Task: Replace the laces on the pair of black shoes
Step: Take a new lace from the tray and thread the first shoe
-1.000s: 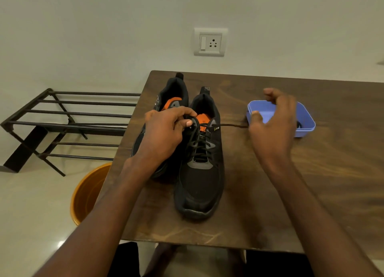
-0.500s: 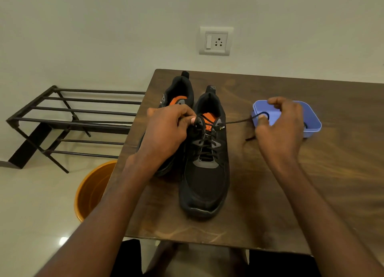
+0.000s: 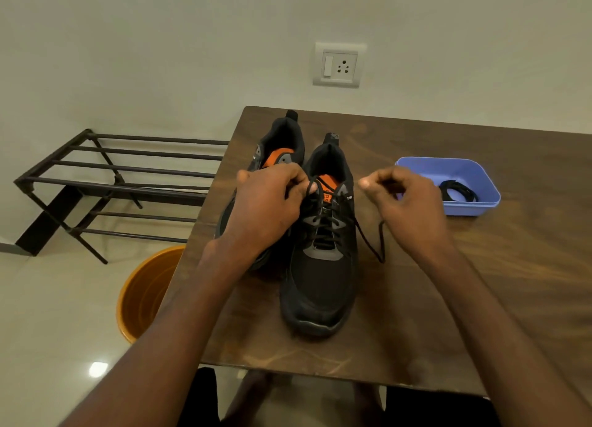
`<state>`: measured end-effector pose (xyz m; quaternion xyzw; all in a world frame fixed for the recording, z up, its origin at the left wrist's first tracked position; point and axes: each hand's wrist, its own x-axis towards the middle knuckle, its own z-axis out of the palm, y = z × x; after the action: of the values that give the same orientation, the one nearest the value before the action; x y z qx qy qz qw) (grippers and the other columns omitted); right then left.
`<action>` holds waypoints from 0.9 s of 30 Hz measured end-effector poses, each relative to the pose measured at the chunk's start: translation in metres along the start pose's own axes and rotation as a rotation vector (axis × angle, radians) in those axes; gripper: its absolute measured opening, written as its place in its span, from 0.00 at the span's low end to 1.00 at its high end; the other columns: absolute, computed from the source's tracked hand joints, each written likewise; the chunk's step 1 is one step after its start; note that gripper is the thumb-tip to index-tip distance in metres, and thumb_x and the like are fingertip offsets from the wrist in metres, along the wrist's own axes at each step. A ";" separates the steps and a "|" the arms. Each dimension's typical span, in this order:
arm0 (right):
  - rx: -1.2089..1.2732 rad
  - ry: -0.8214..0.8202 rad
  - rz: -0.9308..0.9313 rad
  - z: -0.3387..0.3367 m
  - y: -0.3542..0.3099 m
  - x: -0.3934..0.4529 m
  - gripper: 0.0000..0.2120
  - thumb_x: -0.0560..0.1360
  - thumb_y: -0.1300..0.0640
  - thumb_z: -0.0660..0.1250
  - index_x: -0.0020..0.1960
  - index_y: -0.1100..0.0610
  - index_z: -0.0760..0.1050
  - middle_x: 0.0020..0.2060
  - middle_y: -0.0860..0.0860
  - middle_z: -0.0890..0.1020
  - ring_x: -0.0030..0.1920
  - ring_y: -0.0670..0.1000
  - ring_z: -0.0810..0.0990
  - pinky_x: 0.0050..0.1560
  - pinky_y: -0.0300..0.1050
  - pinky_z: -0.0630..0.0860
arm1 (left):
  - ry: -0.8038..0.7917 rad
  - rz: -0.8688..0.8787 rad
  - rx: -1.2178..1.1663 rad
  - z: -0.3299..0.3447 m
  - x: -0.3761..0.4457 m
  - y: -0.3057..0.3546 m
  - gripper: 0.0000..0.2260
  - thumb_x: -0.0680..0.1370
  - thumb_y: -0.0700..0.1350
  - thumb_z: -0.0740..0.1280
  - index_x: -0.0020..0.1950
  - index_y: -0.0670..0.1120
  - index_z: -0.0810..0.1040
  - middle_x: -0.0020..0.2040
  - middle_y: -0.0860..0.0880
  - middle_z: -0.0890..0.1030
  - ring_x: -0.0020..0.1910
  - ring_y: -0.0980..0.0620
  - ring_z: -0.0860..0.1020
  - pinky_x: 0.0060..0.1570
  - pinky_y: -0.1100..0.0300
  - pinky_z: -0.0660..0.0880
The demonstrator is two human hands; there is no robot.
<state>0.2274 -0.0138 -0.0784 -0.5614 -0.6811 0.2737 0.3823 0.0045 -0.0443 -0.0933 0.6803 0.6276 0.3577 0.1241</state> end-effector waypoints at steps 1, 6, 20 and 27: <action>-0.018 -0.063 -0.004 0.007 -0.003 -0.002 0.05 0.78 0.49 0.73 0.47 0.49 0.82 0.45 0.43 0.83 0.47 0.42 0.81 0.48 0.35 0.76 | -0.006 0.000 0.009 0.002 0.000 0.001 0.04 0.81 0.47 0.67 0.48 0.56 0.78 0.41 0.57 0.80 0.44 0.58 0.79 0.58 0.40 0.76; -0.104 -0.124 0.040 0.023 -0.007 -0.001 0.06 0.79 0.54 0.72 0.43 0.50 0.79 0.42 0.43 0.80 0.44 0.42 0.79 0.42 0.34 0.71 | -0.015 -0.008 0.022 0.002 0.001 0.003 0.06 0.81 0.43 0.67 0.47 0.54 0.77 0.40 0.54 0.80 0.42 0.57 0.79 0.60 0.38 0.75; 0.014 -0.097 -0.029 0.016 -0.004 -0.001 0.11 0.77 0.52 0.75 0.59 0.49 0.79 0.45 0.41 0.82 0.46 0.34 0.79 0.43 0.26 0.74 | -0.008 0.008 -0.021 -0.001 0.000 0.007 0.02 0.81 0.50 0.69 0.48 0.54 0.79 0.36 0.56 0.80 0.39 0.59 0.79 0.58 0.40 0.78; -0.020 0.041 0.025 0.010 0.002 0.002 0.02 0.78 0.54 0.73 0.46 0.49 0.84 0.38 0.43 0.85 0.42 0.43 0.83 0.48 0.45 0.82 | -0.035 0.016 0.009 -0.006 0.000 0.009 0.02 0.81 0.47 0.70 0.49 0.51 0.80 0.35 0.54 0.80 0.36 0.58 0.79 0.49 0.54 0.81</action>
<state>0.2206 -0.0108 -0.0853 -0.5793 -0.6684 0.2601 0.3873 0.0076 -0.0479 -0.0829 0.6921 0.6213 0.3439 0.1292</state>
